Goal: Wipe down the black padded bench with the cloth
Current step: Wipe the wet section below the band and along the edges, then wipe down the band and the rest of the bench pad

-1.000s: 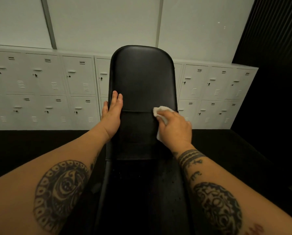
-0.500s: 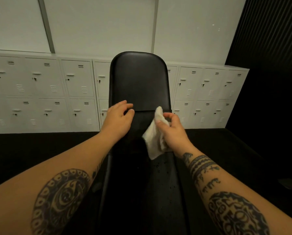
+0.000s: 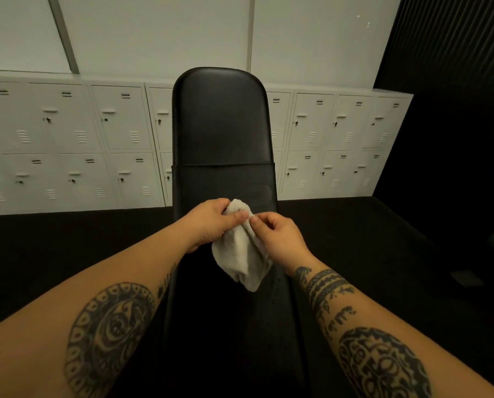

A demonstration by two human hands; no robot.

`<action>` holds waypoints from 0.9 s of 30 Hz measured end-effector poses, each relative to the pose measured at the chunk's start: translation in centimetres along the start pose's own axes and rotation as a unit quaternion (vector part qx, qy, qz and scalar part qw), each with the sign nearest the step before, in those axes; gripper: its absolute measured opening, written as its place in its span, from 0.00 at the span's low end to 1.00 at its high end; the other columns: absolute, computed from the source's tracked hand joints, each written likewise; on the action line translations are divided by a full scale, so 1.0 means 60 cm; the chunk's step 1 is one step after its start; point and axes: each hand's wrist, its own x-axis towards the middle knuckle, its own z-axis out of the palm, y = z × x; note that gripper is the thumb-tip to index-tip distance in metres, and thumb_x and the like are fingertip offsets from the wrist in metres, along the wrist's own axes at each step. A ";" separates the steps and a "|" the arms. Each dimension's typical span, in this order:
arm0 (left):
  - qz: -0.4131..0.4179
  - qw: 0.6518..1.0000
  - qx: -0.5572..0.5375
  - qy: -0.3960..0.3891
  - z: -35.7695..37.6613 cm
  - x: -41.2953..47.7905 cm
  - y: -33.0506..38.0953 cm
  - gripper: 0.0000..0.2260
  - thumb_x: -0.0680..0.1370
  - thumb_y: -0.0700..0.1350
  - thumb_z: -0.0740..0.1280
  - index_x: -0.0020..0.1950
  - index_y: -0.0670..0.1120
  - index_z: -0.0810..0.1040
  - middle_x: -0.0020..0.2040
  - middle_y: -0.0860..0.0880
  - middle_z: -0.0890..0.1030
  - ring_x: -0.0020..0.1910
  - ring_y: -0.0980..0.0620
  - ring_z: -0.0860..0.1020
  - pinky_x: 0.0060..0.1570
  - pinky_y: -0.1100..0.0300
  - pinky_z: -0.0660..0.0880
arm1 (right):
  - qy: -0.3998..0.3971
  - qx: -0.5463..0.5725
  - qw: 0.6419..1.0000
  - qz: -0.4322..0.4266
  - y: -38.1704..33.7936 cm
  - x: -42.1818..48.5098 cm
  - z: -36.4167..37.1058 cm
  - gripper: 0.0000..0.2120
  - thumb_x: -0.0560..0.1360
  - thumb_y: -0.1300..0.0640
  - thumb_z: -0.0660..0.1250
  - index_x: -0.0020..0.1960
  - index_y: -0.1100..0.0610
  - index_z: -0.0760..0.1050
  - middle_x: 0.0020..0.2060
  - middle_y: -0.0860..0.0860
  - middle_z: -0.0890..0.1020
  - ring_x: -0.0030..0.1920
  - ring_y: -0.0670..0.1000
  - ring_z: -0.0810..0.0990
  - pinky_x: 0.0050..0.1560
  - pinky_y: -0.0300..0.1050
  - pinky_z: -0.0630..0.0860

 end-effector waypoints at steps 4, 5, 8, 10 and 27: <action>0.014 1.000 0.024 0.000 0.031 0.005 -0.008 0.09 0.80 0.56 0.70 0.54 0.53 0.79 0.49 0.51 0.83 0.49 0.52 0.81 0.47 0.55 0.78 | 0.042 -0.009 0.998 -0.038 0.040 -0.016 0.015 0.19 0.78 0.43 0.66 0.67 0.45 0.71 0.56 0.41 0.78 0.56 0.41 0.78 0.52 0.37 0.77; 0.019 1.000 0.022 0.000 0.040 0.007 -0.010 0.07 0.80 0.55 0.70 0.54 0.54 0.79 0.49 0.51 0.83 0.49 0.52 0.82 0.48 0.54 0.79 | 0.044 -0.003 0.998 -0.047 0.052 -0.020 0.017 0.22 0.77 0.42 0.67 0.69 0.44 0.69 0.58 0.41 0.77 0.57 0.40 0.78 0.54 0.38 0.77; 0.032 0.999 0.024 -0.003 0.066 0.018 -0.009 0.06 0.82 0.52 0.68 0.56 0.54 0.80 0.49 0.51 0.84 0.51 0.51 0.82 0.54 0.50 0.80 | 0.041 -0.002 0.998 -0.046 0.072 -0.023 0.017 0.18 0.78 0.47 0.67 0.67 0.43 0.70 0.57 0.41 0.78 0.56 0.40 0.77 0.54 0.39 0.77; 0.041 0.998 0.048 -0.004 0.073 0.023 -0.007 0.07 0.81 0.51 0.68 0.58 0.53 0.80 0.50 0.52 0.83 0.52 0.52 0.82 0.54 0.52 0.79 | 0.072 -0.007 0.996 -0.043 0.072 -0.021 0.010 0.11 0.80 0.49 0.65 0.62 0.42 0.72 0.52 0.41 0.80 0.52 0.40 0.79 0.48 0.37 0.76; -0.013 0.986 -0.107 -0.123 0.088 0.044 0.004 0.10 0.84 0.51 0.63 0.54 0.51 0.84 0.52 0.47 0.86 0.54 0.48 0.83 0.56 0.48 0.79 | 0.255 -0.127 0.946 -0.151 0.130 -0.052 0.029 0.17 0.77 0.49 0.65 0.65 0.46 0.69 0.60 0.41 0.68 0.59 0.47 0.74 0.60 0.60 0.73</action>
